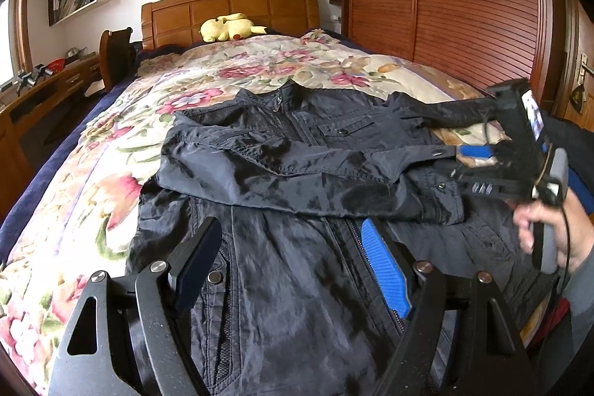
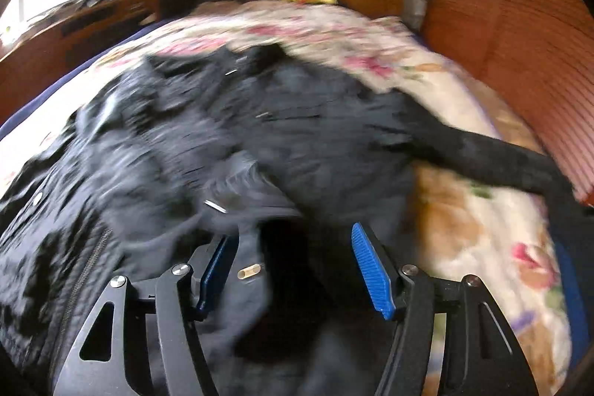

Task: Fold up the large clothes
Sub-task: 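Move the right tool along the other sleeve to its cuff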

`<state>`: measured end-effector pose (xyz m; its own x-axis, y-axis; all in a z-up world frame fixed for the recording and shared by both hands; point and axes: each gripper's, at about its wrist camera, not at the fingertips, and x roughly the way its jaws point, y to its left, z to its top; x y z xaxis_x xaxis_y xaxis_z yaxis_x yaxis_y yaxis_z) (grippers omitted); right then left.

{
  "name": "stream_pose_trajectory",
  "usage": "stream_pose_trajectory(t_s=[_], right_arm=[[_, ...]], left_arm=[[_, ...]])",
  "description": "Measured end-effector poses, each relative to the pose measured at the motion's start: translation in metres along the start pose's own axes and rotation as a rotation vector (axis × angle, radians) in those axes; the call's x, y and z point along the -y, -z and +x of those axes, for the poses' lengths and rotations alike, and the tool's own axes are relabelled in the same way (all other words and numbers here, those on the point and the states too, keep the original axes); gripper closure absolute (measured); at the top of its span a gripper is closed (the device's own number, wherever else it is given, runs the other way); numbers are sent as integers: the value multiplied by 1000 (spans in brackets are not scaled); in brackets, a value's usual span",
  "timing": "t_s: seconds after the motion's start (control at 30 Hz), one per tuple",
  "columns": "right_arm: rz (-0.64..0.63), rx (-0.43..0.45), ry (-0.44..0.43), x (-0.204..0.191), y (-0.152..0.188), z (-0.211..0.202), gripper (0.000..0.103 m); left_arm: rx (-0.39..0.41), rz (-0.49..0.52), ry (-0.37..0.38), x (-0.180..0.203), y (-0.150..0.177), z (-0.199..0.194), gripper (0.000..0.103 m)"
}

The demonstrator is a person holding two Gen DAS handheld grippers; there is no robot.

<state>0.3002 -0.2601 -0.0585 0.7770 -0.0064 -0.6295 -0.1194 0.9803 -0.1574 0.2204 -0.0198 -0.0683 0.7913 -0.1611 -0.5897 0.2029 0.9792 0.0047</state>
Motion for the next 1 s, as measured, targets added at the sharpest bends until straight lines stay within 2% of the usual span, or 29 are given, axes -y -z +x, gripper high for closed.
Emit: stream_pose_trajectory(t_s=[0.13,0.43,0.67,1.0], right_arm=[[68,39,-45,23,-3,-23,38],[33,114,-140,40,11,-59,38],[-1,59,-59,93,5,-40,38],[72,-16,23,171,-32,4,38]], left_arm=[[5,2,7,3,-1,-1,24],[13,14,24,19,-6,5,24],[18,29,46,39,-14,16,24],[12,13,62,56,-26,41,24]])
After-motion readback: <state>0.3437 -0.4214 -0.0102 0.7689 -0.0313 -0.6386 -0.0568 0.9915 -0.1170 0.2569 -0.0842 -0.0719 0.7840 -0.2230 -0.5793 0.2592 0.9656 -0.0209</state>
